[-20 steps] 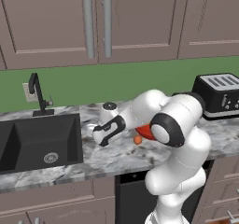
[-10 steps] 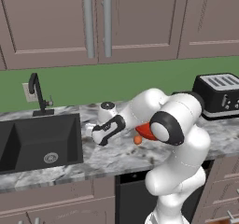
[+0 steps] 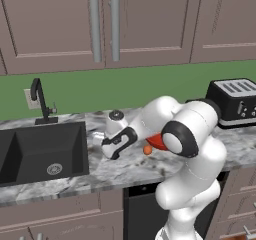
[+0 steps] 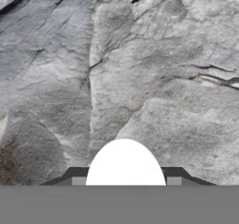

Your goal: Gather the eggs and milk located in the vicinity of the sink area and place them right next to the bowl.

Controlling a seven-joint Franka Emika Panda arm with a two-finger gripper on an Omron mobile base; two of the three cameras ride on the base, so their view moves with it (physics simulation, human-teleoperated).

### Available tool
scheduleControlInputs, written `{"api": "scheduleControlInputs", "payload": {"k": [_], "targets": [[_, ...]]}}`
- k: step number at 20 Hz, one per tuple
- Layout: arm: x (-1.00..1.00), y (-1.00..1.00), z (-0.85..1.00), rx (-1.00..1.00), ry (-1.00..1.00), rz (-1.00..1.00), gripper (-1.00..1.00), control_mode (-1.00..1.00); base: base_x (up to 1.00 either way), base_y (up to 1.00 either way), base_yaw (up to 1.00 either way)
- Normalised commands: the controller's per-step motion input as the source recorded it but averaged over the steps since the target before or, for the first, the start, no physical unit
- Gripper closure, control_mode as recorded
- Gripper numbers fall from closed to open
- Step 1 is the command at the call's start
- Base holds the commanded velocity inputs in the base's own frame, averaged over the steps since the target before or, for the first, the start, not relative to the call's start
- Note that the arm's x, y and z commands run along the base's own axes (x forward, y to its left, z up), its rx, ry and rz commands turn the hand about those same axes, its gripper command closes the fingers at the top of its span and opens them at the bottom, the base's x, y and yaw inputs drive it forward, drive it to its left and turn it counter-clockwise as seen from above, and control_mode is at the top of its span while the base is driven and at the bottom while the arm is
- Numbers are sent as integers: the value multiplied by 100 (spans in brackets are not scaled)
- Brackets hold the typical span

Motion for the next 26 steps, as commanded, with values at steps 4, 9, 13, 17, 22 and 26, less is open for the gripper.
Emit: {"api": "scheduleControlInputs", "payload": {"k": [4, 9, 13, 17, 22, 26], "targets": [[0, -9, 0, 0, -10, -10, 100, -100, 0, 0, 0], [0, -15, 0, 0, -7, -16, 100, -100, 0, 0, 0], [2, -20, 0, 0, -2, -24, 100, -100, 0, 0, 0], [1, -7, 7, 0, 0, -23, 100, -100, 0, 0, 0], [0, 0, 28, 0, -1, -12, 100, -100, 0, 0, 0], [-12, -3, 48, 1, -4, -5, 100, -100, 0, 0, 0]]}}
